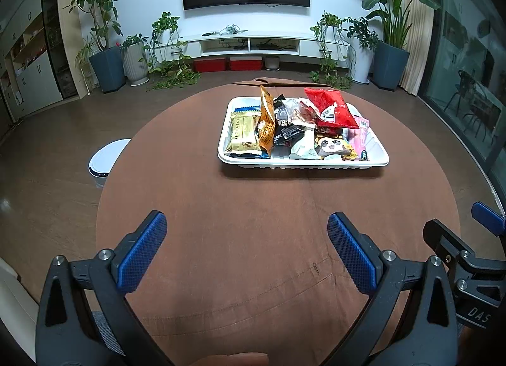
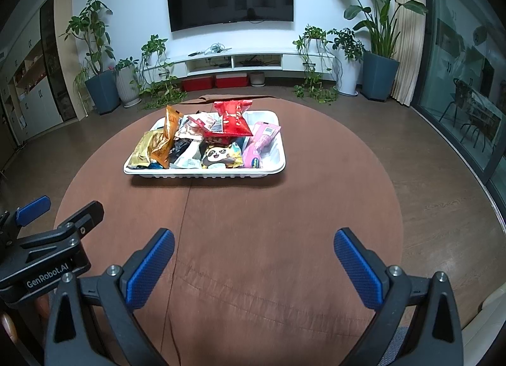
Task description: Organize snacks
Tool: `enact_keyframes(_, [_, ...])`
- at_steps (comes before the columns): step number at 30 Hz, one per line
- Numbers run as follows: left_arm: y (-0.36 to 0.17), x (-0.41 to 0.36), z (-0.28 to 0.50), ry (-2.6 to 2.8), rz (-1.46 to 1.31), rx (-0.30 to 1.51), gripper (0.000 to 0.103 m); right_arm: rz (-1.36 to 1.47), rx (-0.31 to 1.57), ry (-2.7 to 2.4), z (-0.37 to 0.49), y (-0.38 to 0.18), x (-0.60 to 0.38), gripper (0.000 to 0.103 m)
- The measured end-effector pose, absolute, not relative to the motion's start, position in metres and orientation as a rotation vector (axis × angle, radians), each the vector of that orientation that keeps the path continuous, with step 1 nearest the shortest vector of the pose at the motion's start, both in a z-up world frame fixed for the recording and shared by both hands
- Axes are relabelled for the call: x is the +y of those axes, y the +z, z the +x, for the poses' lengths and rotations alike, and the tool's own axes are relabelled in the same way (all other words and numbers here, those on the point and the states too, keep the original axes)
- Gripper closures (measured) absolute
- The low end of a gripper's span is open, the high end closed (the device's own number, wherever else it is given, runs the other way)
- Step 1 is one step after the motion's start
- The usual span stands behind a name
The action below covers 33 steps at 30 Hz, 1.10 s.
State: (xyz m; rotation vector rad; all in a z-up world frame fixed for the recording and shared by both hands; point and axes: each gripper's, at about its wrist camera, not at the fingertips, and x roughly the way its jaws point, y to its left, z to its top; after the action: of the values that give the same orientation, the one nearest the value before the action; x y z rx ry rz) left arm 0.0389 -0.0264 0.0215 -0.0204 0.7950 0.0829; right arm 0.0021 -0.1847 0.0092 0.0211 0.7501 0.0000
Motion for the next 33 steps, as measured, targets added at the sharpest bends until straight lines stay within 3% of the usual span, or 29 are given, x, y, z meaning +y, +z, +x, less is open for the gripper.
enact_keyframes(33, [0.0210, -0.0261, 0.0394, 0.083, -0.017, 0.796, 0.000, 0.020, 0.754, 0.001, 0.0014, 0.0110, -0.1854, 0.000])
